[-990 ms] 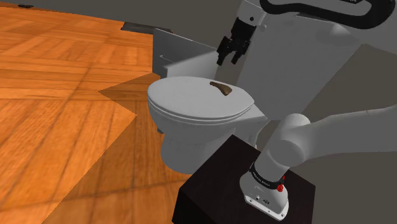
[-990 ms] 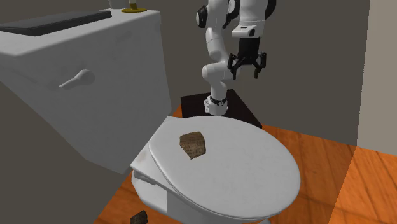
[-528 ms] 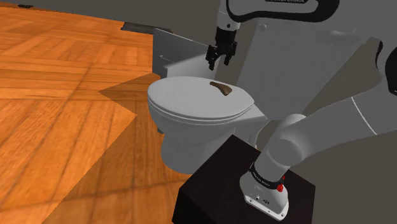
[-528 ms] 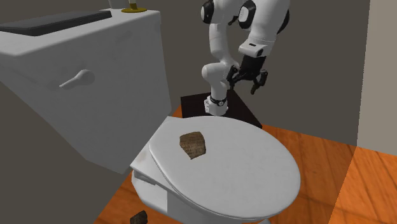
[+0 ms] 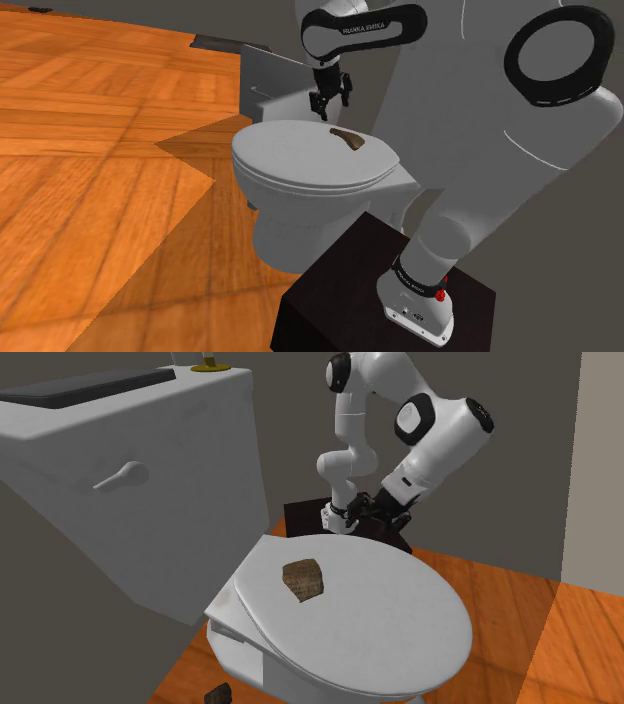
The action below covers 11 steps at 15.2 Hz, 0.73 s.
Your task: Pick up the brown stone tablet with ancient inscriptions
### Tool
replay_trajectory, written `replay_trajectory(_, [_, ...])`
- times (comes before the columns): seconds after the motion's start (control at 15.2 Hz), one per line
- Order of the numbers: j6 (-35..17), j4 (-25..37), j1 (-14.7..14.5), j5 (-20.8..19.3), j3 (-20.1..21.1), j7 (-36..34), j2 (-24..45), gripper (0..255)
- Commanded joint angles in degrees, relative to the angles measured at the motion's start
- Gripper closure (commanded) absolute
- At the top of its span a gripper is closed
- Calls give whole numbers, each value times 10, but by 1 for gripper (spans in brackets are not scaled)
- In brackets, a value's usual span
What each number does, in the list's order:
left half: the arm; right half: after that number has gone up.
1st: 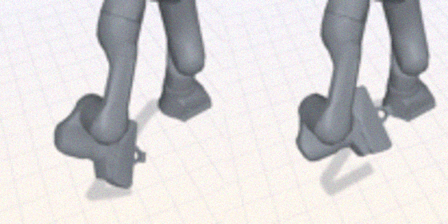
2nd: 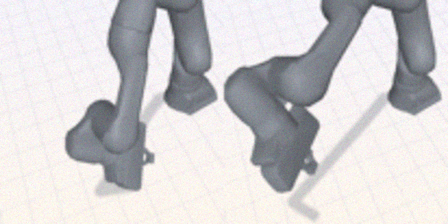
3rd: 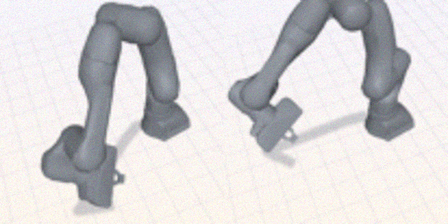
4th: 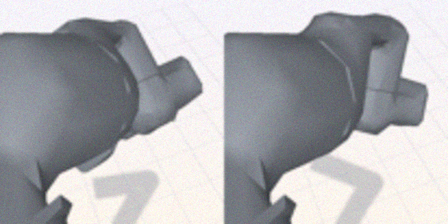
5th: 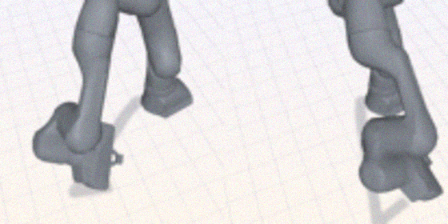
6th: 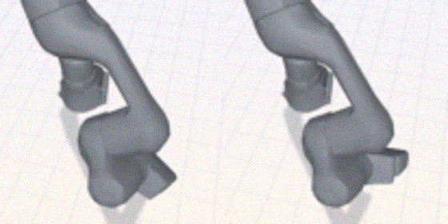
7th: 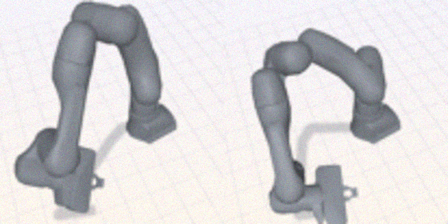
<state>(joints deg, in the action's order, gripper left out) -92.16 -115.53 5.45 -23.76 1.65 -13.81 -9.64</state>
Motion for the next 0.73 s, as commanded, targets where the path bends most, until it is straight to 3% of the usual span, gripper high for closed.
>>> replay_trajectory(0.0, [21,38,4,-37,4,-12,60,0])
replay_trajectory(0.59, [123,205,9,-191,-24,-24,306,0])
replay_trajectory(0.66, [124,207,8,-193,-25,-23,309,0])
